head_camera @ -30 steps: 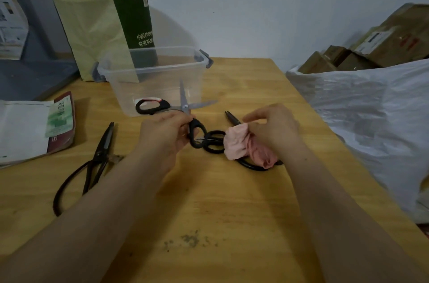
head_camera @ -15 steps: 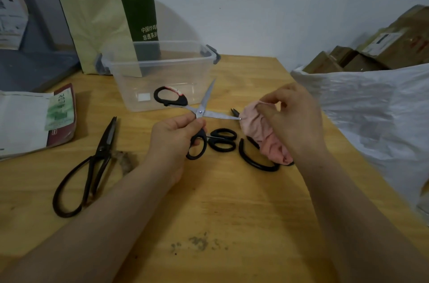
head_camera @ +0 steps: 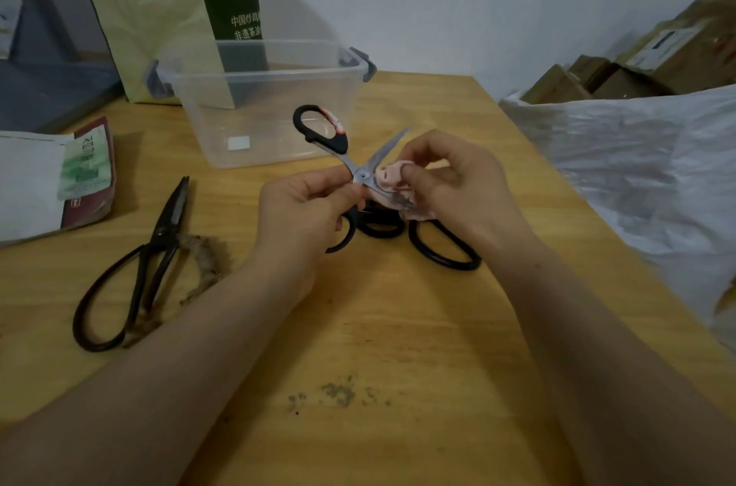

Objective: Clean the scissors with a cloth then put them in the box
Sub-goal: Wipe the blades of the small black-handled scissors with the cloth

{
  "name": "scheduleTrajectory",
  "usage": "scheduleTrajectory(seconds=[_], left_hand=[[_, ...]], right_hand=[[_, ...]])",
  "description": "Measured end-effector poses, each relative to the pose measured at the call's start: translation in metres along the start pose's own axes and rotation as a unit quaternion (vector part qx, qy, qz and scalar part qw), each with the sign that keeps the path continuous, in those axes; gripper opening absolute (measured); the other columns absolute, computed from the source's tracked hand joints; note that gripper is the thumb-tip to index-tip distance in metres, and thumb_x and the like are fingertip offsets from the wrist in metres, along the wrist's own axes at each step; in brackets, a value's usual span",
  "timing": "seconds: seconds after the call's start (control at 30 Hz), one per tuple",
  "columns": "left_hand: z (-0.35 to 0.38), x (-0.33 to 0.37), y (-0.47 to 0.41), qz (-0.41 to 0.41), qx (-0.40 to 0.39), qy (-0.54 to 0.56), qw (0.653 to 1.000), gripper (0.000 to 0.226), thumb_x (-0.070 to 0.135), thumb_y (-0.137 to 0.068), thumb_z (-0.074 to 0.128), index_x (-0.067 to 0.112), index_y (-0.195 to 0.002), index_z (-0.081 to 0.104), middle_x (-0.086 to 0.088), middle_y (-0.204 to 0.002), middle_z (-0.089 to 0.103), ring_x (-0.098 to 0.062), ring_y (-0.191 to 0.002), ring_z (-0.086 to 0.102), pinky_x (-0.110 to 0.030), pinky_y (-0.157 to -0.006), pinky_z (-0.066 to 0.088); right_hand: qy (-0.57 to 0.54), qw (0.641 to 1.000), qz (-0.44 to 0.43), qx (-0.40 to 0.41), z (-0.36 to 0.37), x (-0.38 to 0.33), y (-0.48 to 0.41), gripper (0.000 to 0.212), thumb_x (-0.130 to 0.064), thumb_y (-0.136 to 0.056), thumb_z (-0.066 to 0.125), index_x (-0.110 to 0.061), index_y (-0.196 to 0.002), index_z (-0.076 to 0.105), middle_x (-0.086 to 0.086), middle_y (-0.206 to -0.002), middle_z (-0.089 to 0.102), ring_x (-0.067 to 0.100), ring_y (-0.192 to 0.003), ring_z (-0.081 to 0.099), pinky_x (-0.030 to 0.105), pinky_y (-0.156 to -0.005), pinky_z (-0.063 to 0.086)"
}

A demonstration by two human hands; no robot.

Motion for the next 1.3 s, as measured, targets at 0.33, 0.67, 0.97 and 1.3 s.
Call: scheduleTrajectory(seconds=[0.33,0.67,0.97,1.3], left_hand=[[0.006,0.000,0.005,0.043,-0.017,0.022,0.999,0.022,-0.002,-0.083,0.065,0.003,-0.103,0.069,-0.007,-0.079,0.069,-0.001,-0.059,0.061,-0.009,-0.050,0.041],[0.011,0.002,0.012,0.047,-0.024,0.030,0.998,0.022,-0.003,-0.084,0.064,0.001,-0.105,0.067,-0.010,-0.082,0.070,0.000,-0.058,0.062,-0.009,-0.050,0.042],[0.013,0.002,0.015,0.021,-0.035,0.042,0.998,0.019,-0.005,-0.086,0.061,0.011,-0.089,0.070,0.001,-0.065,0.071,-0.004,-0.058,0.065,-0.010,-0.045,0.041],[0.018,0.003,0.016,0.017,-0.030,0.053,0.998,0.018,-0.007,-0.083,0.063,0.011,-0.081,0.067,0.003,-0.061,0.068,-0.002,-0.051,0.061,-0.009,-0.045,0.040]], right_hand=[[-0.208,0.978,0.027,-0.022,0.011,-0.002,0.004,0.005,0.002,-0.083,0.067,-0.002,-0.084,0.068,0.020,-0.080,0.070,0.031,-0.071,0.065,0.052,-0.071,0.054],[-0.275,0.960,0.054,0.006,0.014,0.002,0.005,0.010,0.004,-0.074,0.073,0.004,-0.082,0.068,0.017,-0.078,0.072,0.018,-0.054,0.066,0.029,-0.059,0.058],[-0.223,0.973,0.055,0.032,0.026,0.003,0.005,0.011,-0.001,-0.077,0.075,-0.005,-0.078,0.065,0.016,-0.076,0.068,0.019,-0.056,0.056,0.036,-0.063,0.056],[-0.222,0.966,0.094,0.097,0.031,0.006,-0.003,0.019,-0.003,-0.082,0.070,-0.009,-0.072,0.056,0.018,-0.067,0.064,0.019,-0.047,0.050,0.026,-0.048,0.044]])
Point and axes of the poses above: each hand's wrist, its own y-axis away from the middle knuckle, its own z-axis out of the palm, x = y × z, the point moved 1 cm from there along -y, towards the middle knuckle
